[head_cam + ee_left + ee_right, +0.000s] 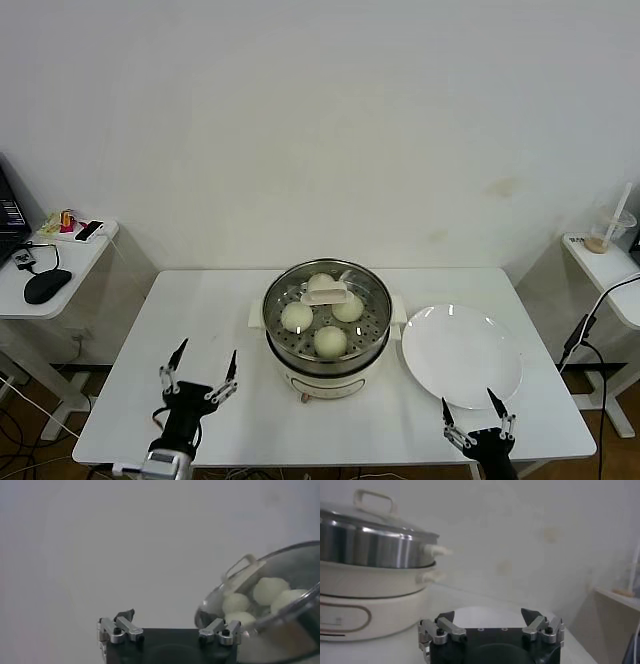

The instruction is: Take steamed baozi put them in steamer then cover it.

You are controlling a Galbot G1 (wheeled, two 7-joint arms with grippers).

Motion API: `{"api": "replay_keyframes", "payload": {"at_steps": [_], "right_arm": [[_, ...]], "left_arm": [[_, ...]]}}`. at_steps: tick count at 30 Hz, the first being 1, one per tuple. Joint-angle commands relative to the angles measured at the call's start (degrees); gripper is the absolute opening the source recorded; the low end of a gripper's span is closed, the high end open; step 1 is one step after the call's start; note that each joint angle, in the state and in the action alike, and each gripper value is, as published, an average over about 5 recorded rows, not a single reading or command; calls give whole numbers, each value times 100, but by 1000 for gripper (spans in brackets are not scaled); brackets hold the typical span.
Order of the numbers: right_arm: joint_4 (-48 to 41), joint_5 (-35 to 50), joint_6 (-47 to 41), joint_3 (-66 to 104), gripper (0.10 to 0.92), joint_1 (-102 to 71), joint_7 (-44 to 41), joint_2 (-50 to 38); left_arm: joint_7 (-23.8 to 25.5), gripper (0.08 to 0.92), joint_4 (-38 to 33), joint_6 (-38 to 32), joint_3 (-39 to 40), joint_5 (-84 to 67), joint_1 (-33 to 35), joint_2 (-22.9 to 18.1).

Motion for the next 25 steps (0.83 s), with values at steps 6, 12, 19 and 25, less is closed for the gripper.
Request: {"api": "replay_keyframes", "payload": {"at_steps": [6,12,19,25], "right_arm": [[498,558,-508,-484,823,-639,523,-670],[490,674,-590,-477,823,-567,519,-695],[480,667,-599,-500,823,-549,541,-692],[492,643,-619,-521,823,-548,545,-703]], "left_arm": [[-329,823,435,-710,-435,-1968,940,-261],[-277,823,285,-690,-376,-1829,1145,-317],[-222,823,222,-509,-304,-1740,1212,-323],[-188,823,131,-278,-296,-1677,1229,-376]]}}
